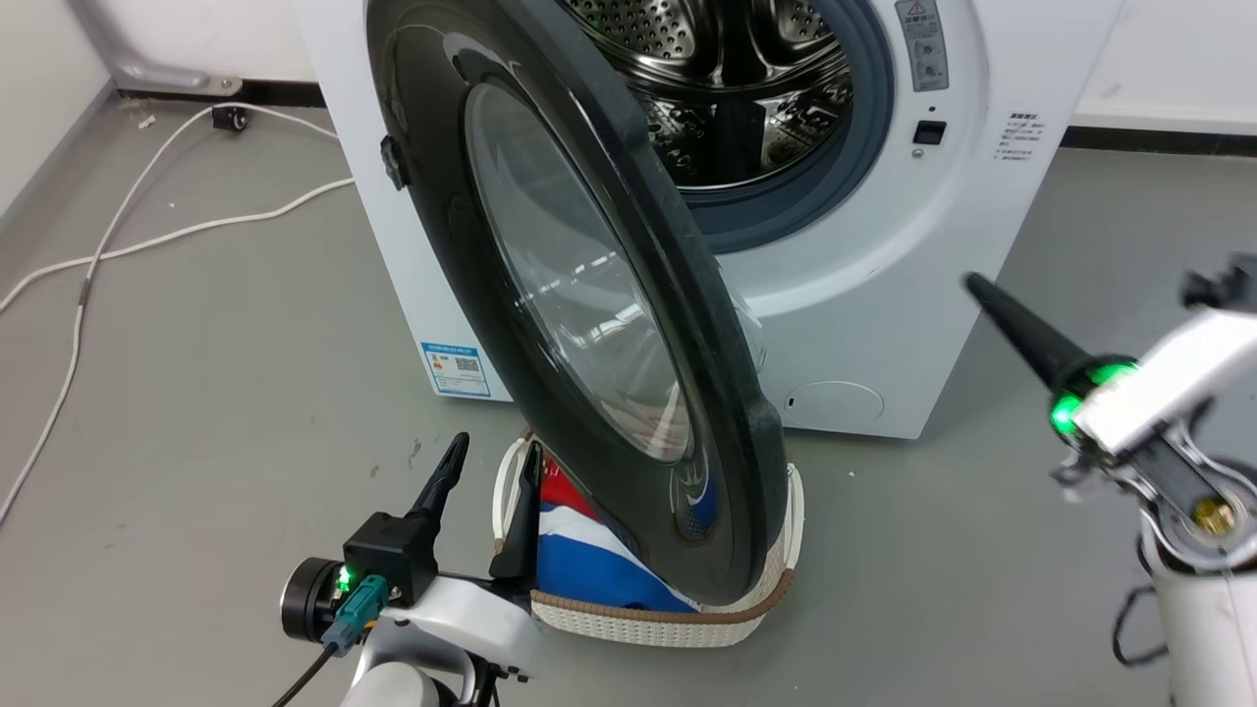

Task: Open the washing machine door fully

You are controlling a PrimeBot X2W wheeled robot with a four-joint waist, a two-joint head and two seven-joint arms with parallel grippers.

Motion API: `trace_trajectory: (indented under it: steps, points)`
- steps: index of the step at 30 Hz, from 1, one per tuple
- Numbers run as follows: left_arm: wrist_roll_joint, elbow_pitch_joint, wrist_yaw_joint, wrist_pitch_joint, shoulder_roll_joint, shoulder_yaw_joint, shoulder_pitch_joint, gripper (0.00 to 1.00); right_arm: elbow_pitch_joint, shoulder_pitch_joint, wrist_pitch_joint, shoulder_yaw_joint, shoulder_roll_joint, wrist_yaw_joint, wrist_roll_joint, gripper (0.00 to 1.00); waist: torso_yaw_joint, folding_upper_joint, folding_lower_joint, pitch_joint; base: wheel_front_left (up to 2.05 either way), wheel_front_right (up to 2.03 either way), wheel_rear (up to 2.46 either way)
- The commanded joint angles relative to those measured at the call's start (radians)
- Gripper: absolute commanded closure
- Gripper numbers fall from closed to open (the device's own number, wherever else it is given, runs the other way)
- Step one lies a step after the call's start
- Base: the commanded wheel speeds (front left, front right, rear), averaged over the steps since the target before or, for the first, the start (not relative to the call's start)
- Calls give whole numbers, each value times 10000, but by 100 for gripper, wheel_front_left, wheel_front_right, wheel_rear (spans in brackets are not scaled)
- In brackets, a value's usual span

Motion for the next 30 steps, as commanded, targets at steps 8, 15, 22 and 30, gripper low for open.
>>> trace_trajectory:
  steps: [8,15,22,30]
  points:
    - [51,150,-82,-24,-4,174,222,0,-1135,2576,-3066,-1420,216,1,-2442,100,-227,0,1,-364,0,0,0]
    - [101,133,-40,-24,-4,434,366,0,-2346,4168,-4623,-2341,894,1,-5378,52,-495,0,1,-469,0,0,0]
    - [223,164,-114,-24,-3,593,276,0,-3572,4781,-5211,-2417,1138,1,-7804,0,-619,0,1,-440,0,0,0]
    - [272,198,-168,-24,-3,654,228,0,-4614,5443,-5705,-1670,1118,1,-10550,0,-609,0,1,-476,0,0,0]
